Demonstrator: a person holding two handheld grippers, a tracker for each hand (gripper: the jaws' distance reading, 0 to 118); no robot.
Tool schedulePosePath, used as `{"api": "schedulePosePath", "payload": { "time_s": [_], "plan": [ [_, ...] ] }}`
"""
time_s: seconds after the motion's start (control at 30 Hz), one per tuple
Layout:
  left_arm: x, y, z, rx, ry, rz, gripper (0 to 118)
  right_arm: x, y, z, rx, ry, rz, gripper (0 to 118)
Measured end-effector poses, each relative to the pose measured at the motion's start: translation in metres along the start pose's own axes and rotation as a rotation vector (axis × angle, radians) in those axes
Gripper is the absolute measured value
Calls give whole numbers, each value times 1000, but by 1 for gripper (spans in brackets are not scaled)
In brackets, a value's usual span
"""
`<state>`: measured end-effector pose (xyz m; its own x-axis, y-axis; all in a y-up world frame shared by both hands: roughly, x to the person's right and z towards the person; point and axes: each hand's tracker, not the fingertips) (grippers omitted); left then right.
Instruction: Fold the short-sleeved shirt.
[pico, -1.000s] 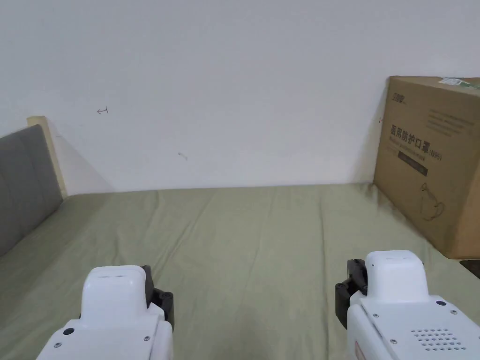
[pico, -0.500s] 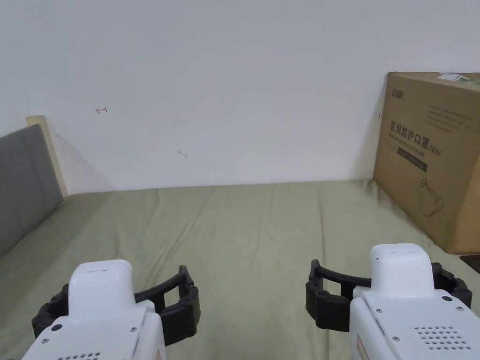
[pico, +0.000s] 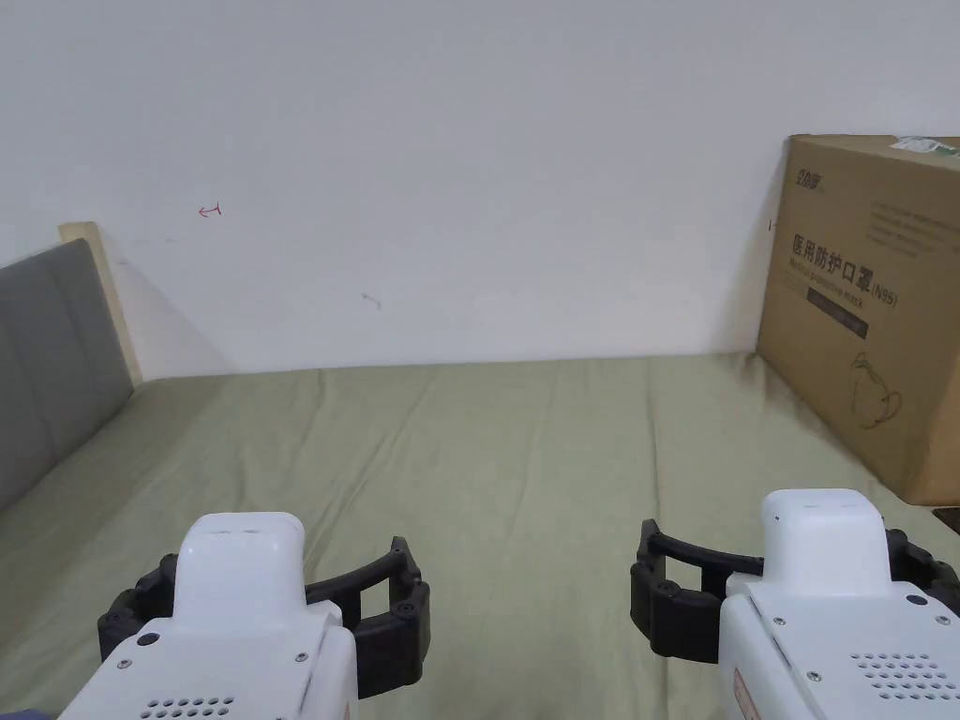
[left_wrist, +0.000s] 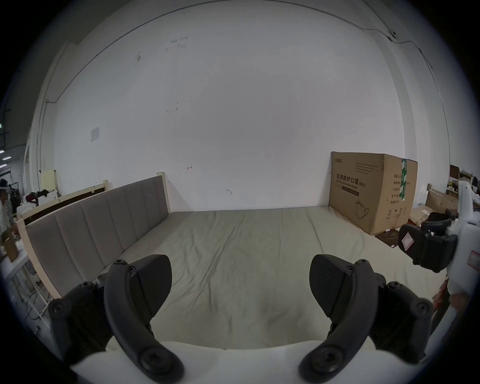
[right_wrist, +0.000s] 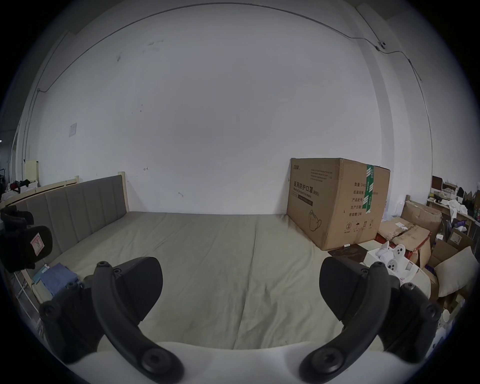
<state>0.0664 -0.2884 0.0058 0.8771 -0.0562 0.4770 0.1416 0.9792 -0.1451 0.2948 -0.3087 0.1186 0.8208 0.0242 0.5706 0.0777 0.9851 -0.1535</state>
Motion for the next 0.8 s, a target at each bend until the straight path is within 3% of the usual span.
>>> {"api": "schedulePosePath", "payload": {
  "time_s": [0.8],
  "plan": [
    [12, 8, -4, -23, -2, -46, 110, -1, -6, -4, -21, 10, -15, 118]
  ]
}}
